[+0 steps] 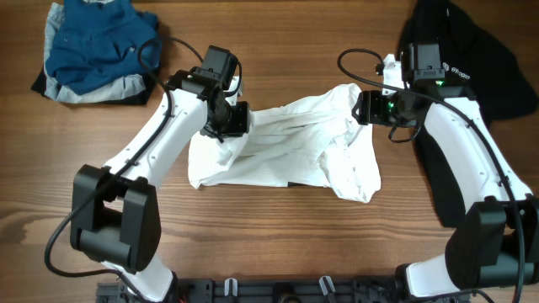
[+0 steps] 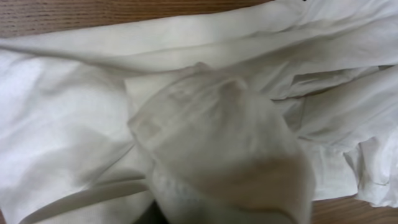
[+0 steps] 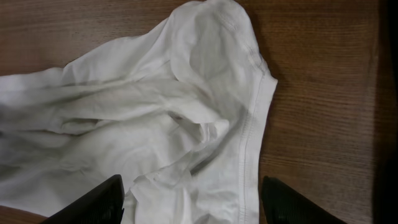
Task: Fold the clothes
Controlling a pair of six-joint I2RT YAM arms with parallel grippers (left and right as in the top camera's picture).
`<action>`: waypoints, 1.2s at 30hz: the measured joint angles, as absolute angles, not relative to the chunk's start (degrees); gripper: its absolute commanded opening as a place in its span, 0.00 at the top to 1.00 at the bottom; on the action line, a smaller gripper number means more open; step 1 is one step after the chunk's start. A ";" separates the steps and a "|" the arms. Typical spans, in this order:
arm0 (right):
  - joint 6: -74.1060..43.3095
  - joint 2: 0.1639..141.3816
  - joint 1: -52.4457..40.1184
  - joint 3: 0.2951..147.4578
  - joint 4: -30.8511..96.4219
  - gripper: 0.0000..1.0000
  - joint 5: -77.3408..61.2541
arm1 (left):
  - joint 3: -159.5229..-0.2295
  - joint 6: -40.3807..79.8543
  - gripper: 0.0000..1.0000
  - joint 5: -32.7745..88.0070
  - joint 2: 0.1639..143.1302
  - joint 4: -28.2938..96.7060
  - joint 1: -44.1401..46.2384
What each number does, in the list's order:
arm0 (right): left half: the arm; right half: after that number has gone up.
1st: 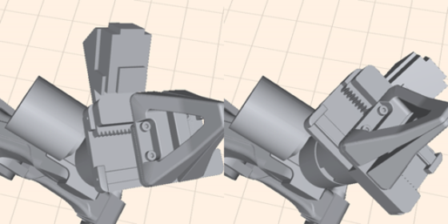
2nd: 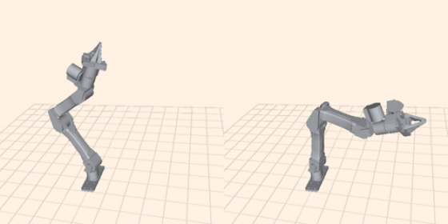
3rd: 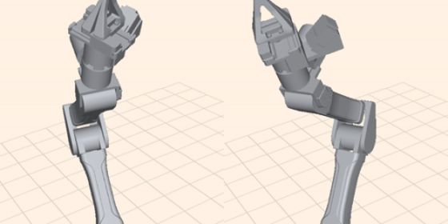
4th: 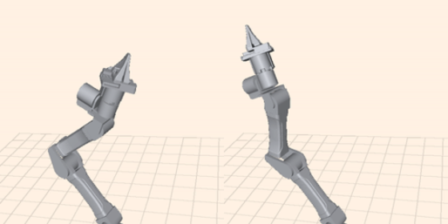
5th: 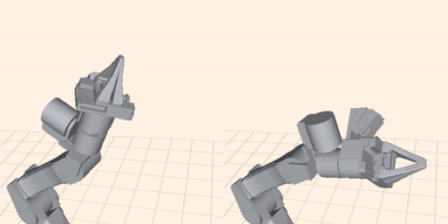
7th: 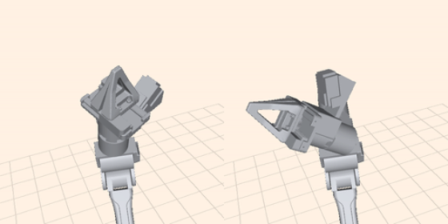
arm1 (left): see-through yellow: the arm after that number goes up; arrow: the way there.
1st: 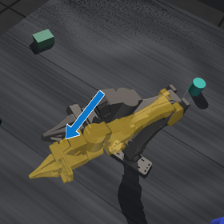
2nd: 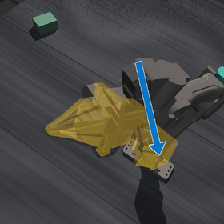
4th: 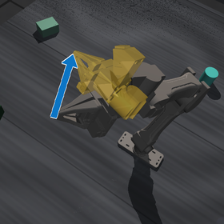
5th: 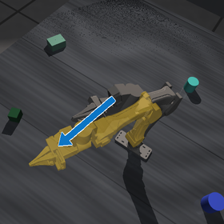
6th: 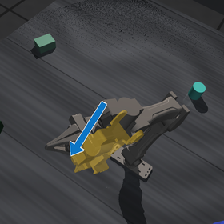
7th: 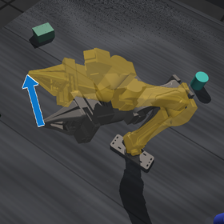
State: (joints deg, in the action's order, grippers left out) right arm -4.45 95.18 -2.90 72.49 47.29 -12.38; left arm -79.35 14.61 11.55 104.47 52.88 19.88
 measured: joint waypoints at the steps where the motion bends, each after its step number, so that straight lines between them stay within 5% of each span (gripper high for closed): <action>1: -4.45 95.18 -2.90 72.49 47.31 0.29 -12.38 | -79.35 14.70 0.22 11.75 104.55 52.86 19.88; 3: -4.45 95.18 -2.90 72.49 47.29 0.29 -12.38 | -79.35 15.09 0.14 12.03 104.71 52.86 19.88; 9: -4.45 95.18 -2.90 72.49 47.29 0.29 -12.38 | -79.35 15.40 0.13 13.32 104.81 52.05 19.88; 20: -4.45 95.18 -2.90 72.49 47.24 0.29 -12.38 | -78.78 15.38 0.24 4.62 104.86 60.18 20.18; 36: -4.45 95.18 -2.90 72.49 46.17 0.29 -12.38 | -66.98 15.40 0.37 9.54 105.14 45.32 21.63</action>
State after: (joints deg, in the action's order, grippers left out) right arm -4.45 95.18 -2.90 72.49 46.17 -12.38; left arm -66.98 15.40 9.54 105.14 45.32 21.63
